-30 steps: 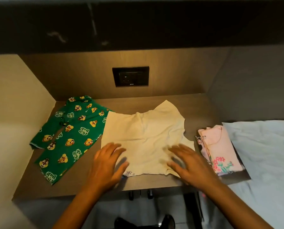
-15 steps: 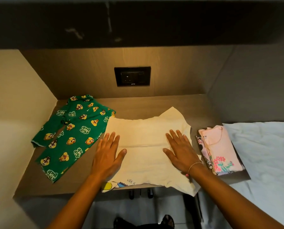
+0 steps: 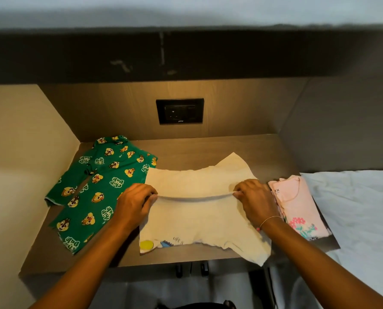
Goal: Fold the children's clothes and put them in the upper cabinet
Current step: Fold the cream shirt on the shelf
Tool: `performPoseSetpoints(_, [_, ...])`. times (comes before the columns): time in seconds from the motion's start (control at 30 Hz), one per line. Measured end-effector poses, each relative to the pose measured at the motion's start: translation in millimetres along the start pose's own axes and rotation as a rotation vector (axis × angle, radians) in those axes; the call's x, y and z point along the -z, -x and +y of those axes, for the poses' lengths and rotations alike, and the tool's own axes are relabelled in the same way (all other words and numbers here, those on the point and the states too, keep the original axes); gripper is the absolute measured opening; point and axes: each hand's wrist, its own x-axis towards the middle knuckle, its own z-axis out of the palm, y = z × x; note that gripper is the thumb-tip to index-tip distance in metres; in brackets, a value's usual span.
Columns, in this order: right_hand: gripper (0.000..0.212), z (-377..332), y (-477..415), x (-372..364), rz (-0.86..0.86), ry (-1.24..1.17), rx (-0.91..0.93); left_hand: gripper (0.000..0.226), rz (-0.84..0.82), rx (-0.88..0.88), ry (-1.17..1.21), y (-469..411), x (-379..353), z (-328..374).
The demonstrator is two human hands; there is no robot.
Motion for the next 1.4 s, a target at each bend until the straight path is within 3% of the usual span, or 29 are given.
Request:
performPoseSetpoints(0.13, [0.008,-9,-39,40,0.193,-0.033,0.035,0.006,0.115,0.001,0.022,-47,35,11])
performPoseSetpoints(0.27, [0.012,-18,-71,91,0.389,-0.112,0.010,0.011,0.341,-0.154,0.058,-94,84,30])
performPoseSetpoints(0.4, [0.016,-17,-44,100,0.507,-0.150,0.135,0.019,0.436,-0.270,-0.072,-71,89,27])
performPoseSetpoints(0.47, [0.010,-13,-10,78,0.449,-0.128,0.125,0.022,0.343,-0.277,-0.096,-37,72,20])
performPoseSetpoints(0.57, [0.022,-16,49,34,0.199,-0.079,-0.020,0.028,0.073,-0.189,-0.066,20,40,19])
performPoseSetpoints(0.67, [0.016,-18,91,7,-0.039,-0.043,0.012,0.055,-0.139,-0.110,-0.119,67,14,23])
performPoseSetpoints(0.73, [0.009,-16,103,6,-0.088,-0.100,0.043,0.060,-0.155,-0.060,-0.145,83,7,25])
performPoseSetpoints(0.83, [0.029,-21,83,8,-0.059,-0.129,0.099,0.045,-0.139,0.019,-0.079,69,-2,43])
performPoseSetpoints(1.0, [0.056,-26,5,-15,-0.226,0.053,0.138,0.062,-0.245,-0.015,-0.138,-4,-37,65])
performPoseSetpoints(1.13, [0.053,7,-12,-24,-0.245,0.137,0.025,0.066,-0.304,0.154,-0.221,-8,-49,26])
performPoseSetpoints(1.27, [0.051,17,-29,-15,-0.266,0.203,0.102,0.059,-0.235,0.054,-0.266,-17,-40,13])
performPoseSetpoints(1.4, [0.058,26,-59,9,-0.441,0.245,0.118,0.047,-0.437,0.034,-0.291,-52,-23,5])
